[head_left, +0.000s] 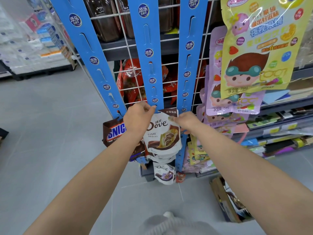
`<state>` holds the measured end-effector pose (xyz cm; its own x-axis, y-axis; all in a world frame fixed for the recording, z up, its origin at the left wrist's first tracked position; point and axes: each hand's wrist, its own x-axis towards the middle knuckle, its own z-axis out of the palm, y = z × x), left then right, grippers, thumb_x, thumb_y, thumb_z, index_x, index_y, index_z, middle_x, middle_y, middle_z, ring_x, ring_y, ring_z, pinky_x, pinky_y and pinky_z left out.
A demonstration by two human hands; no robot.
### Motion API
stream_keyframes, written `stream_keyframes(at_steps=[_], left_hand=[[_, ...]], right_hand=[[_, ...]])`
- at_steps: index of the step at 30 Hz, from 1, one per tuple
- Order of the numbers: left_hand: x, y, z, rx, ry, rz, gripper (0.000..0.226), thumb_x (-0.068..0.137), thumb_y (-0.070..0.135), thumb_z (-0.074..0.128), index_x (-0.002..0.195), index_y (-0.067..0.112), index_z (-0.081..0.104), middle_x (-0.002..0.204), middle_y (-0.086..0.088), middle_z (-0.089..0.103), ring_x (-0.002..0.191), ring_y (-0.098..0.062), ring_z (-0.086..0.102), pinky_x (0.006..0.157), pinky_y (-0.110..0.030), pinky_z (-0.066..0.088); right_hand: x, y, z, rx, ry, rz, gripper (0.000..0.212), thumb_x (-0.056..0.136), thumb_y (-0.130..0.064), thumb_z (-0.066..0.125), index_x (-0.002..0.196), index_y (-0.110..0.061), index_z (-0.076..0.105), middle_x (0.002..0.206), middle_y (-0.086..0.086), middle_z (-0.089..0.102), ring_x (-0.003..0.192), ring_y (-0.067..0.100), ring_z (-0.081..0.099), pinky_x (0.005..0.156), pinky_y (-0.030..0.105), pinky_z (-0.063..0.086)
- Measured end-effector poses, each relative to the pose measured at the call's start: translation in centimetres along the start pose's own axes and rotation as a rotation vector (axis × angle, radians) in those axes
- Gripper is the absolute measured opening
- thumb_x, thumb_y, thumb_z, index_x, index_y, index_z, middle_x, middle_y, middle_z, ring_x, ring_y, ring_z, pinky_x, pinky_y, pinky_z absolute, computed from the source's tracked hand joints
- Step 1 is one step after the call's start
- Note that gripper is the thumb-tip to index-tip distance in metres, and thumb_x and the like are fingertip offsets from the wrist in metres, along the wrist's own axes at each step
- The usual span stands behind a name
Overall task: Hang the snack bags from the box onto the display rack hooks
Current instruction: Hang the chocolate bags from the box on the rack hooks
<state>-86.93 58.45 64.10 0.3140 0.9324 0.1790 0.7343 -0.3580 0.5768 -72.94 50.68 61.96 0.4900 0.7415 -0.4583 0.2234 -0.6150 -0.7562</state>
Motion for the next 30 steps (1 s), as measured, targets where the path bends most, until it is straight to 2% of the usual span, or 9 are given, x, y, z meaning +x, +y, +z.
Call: stream_keyframes(at_steps=[4, 7, 9, 10, 13, 17, 22, 26, 30], left_hand=[[-0.3, 0.1, 0.0, -0.003, 0.013, 0.013, 0.024, 0.09, 0.04, 0.056, 0.081, 0.019, 0.065, 0.073, 0.011, 0.06, 0.073, -0.009, 0.054, 0.059, -0.025, 0.039], [-0.8, 0.1, 0.5, -0.02, 0.022, 0.036, 0.024, 0.09, 0.037, 0.054, 0.076, 0.019, 0.06, 0.067, 0.011, 0.057, 0.068, -0.01, 0.054, 0.053, -0.023, 0.036], [-1.6, 0.2, 1.3, -0.055, -0.016, 0.073, 0.023, 0.091, 0.034, 0.054, 0.075, 0.019, 0.06, 0.066, 0.01, 0.057, 0.067, -0.012, 0.056, 0.051, -0.022, 0.035], [-2.0, 0.3, 2.0, -0.085, -0.067, 0.102, 0.022, 0.091, 0.032, 0.054, 0.077, 0.018, 0.062, 0.067, 0.009, 0.059, 0.068, -0.013, 0.057, 0.052, -0.022, 0.036], [-3.8, 1.1, 4.9, -0.144, -0.343, 0.241, 0.017, 0.089, 0.026, 0.057, 0.078, 0.018, 0.065, 0.07, 0.004, 0.065, 0.069, -0.014, 0.06, 0.062, -0.027, 0.046], [-6.8, 3.6, 11.4, -0.083, -0.726, 0.396, 0.013, 0.087, 0.018, 0.055, 0.08, 0.018, 0.066, 0.076, -0.001, 0.069, 0.071, -0.021, 0.064, 0.07, -0.035, 0.053], [-10.9, 7.9, 19.1, -0.002, -0.983, 0.435, 0.013, 0.087, 0.012, 0.055, 0.087, 0.01, 0.068, 0.088, -0.006, 0.068, 0.081, -0.021, 0.06, 0.072, -0.029, 0.046], [-14.6, 13.7, 26.8, 0.053, -1.111, 0.434, 0.016, 0.084, 0.014, 0.054, 0.086, 0.009, 0.069, 0.092, -0.01, 0.07, 0.089, -0.025, 0.064, 0.08, -0.034, 0.048], [-18.4, 19.9, 35.4, 0.131, -1.173, 0.379, 0.018, 0.086, 0.018, 0.051, 0.086, 0.013, 0.067, 0.096, -0.007, 0.068, 0.092, -0.025, 0.062, 0.078, -0.03, 0.047]], right_hand=[[0.3, 0.6, 0.4, 0.0, -0.001, 0.037, 0.024, 0.094, -0.029, 0.05, 0.087, -0.007, 0.054, 0.095, 0.014, 0.057, 0.088, 0.026, 0.056, 0.085, 0.041, 0.051], [0.3, 1.4, 0.5, 0.04, 0.007, 0.08, 0.034, 0.093, -0.027, 0.052, 0.1, 0.005, 0.06, 0.119, 0.026, 0.059, 0.111, 0.036, 0.058, 0.094, 0.044, 0.049], [0.2, 2.3, 0.5, 0.075, 0.006, 0.111, 0.029, 0.092, -0.029, 0.055, 0.09, 0.0, 0.059, 0.105, 0.019, 0.06, 0.105, 0.031, 0.06, 0.089, 0.039, 0.05], [0.0, 2.8, 0.4, 0.097, -0.002, 0.133, 0.027, 0.091, -0.032, 0.057, 0.085, -0.005, 0.055, 0.098, 0.014, 0.058, 0.098, 0.027, 0.061, 0.084, 0.036, 0.05], [-0.9, 5.3, 0.1, 0.138, -0.053, 0.216, 0.028, 0.09, -0.035, 0.058, 0.101, -0.009, 0.054, 0.094, 0.006, 0.058, 0.094, 0.022, 0.062, 0.083, 0.031, 0.053], [-2.8, 11.9, -1.6, 0.201, -0.068, 0.304, 0.009, 0.091, -0.015, 0.053, 0.093, -0.006, 0.053, 0.083, 0.008, 0.056, 0.067, 0.016, 0.054, 0.053, 0.02, 0.045], [-5.4, 22.2, -5.9, 0.23, -0.03, 0.415, 0.024, 0.092, -0.013, 0.049, 0.068, -0.014, 0.048, 0.071, 0.011, 0.051, 0.059, 0.019, 0.045, 0.054, 0.025, 0.034], [-8.2, 31.6, -12.2, 0.42, 0.108, 0.505, 0.028, 0.094, -0.014, 0.05, 0.068, -0.022, 0.05, 0.069, -0.002, 0.051, 0.06, 0.011, 0.048, 0.059, 0.022, 0.042], [-9.7, 41.3, -18.7, 0.565, 0.259, 0.599, 0.023, 0.093, -0.009, 0.05, 0.073, -0.018, 0.054, 0.083, 0.007, 0.057, 0.07, 0.017, 0.053, 0.069, 0.028, 0.046]])
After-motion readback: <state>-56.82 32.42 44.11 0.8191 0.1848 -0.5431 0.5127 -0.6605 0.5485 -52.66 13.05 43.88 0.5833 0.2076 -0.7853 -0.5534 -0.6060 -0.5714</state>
